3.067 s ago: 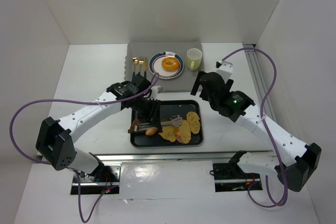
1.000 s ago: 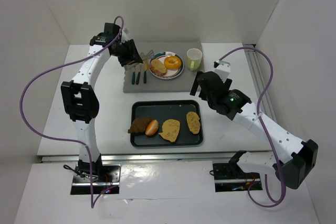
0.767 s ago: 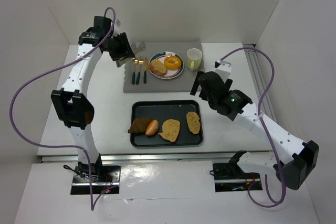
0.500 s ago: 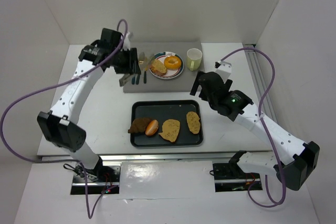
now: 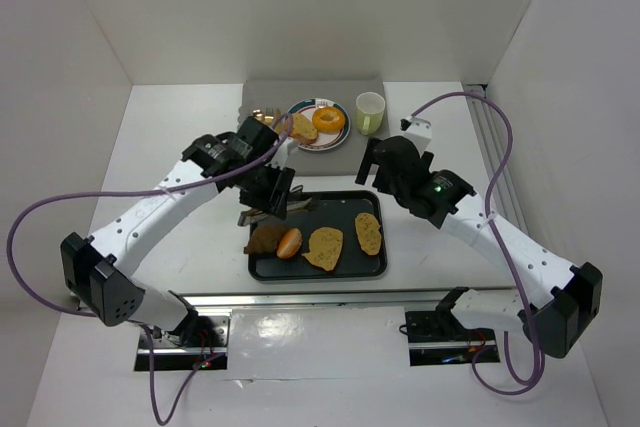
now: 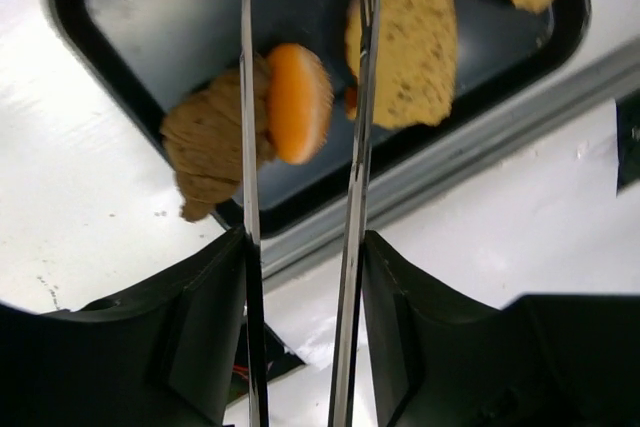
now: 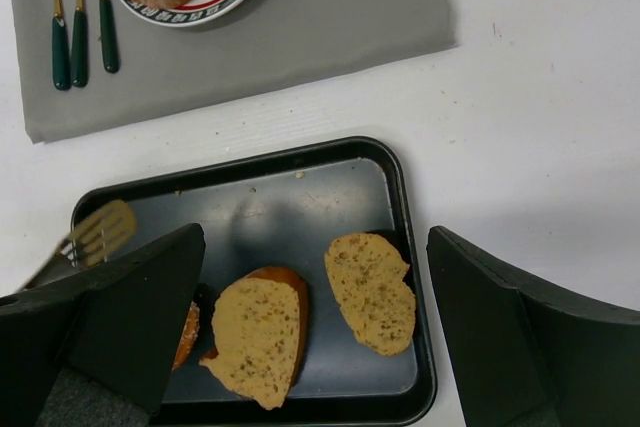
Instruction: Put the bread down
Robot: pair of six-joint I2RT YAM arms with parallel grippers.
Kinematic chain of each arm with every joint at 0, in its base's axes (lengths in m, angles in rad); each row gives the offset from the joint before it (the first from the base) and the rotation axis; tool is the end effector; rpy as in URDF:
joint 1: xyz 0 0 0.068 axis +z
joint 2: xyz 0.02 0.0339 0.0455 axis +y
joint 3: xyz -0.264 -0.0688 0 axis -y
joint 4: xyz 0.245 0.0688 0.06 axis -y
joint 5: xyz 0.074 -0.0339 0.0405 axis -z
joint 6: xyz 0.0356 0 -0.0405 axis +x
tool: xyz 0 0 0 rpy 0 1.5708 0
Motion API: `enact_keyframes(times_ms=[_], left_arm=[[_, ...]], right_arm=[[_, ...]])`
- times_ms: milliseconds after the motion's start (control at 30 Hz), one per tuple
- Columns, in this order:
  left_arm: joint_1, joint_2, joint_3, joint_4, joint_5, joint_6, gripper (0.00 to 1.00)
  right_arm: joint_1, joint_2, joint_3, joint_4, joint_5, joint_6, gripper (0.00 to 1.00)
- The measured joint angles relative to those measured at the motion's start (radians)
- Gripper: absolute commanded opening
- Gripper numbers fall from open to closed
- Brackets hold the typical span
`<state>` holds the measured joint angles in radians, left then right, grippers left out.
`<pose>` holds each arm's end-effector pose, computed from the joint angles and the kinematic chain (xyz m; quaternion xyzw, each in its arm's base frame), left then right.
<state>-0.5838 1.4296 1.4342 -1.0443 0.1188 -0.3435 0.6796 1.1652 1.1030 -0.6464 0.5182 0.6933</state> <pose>0.2338 -0.1595 0.3417 0.1309 0.9544 -0.1684 0.2087 0.2007 0.1395 0.3325 0.1131 0.8774 0.0760 0.4600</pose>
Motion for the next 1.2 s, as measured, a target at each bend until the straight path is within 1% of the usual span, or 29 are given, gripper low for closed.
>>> enact_keyframes(times_ms=[33,167,267,400,567,700,733,833,900,1000,1033,1200], left_arm=[[-0.020,0.000,-0.002,-0.004,0.006,-0.001,0.62],[-0.097,0.010,-0.003,-0.002,0.024,-0.026,0.62],[-0.129,0.030,-0.022,0.016,0.028,-0.058,0.61],[-0.129,0.060,-0.056,0.029,0.032,-0.080,0.61],[-0.113,0.106,-0.117,0.043,0.079,-0.077,0.61],[-0.111,0.137,-0.137,0.039,0.127,-0.073,0.57],[-0.111,0.140,-0.137,0.039,0.137,-0.072,0.49],[-0.111,0.140,-0.137,0.039,0.158,-0.063,0.34],[-0.111,0.140,-0.136,0.037,0.170,-0.051,0.18],[-0.106,0.141,-0.117,0.021,0.183,-0.047,0.02],[-0.105,0.141,-0.104,0.016,0.185,-0.047,0.00],[-0.076,0.141,-0.031,-0.012,0.188,-0.045,0.00]], right_arm=[[0.000,0.002,0.000,0.000,-0.004,-0.001,0.99],[0.000,0.002,0.000,0.002,-0.011,-0.003,0.99],[0.000,0.002,-0.004,0.003,-0.012,-0.003,0.99],[0.000,0.002,-0.012,0.002,-0.016,-0.003,0.99],[0.000,0.002,-0.017,0.003,-0.019,-0.010,0.99],[0.000,0.002,-0.017,0.003,-0.019,-0.011,0.99],[0.000,0.002,-0.017,0.003,-0.019,-0.011,0.99],[0.000,0.002,-0.017,0.003,-0.019,-0.011,0.99],[0.000,0.002,-0.019,0.003,-0.019,-0.011,0.99],[0.000,0.002,-0.026,0.003,-0.019,-0.011,0.99],[0.000,0.002,-0.028,0.003,-0.018,-0.011,0.99],[0.000,0.002,-0.030,0.003,-0.018,-0.011,0.99]])
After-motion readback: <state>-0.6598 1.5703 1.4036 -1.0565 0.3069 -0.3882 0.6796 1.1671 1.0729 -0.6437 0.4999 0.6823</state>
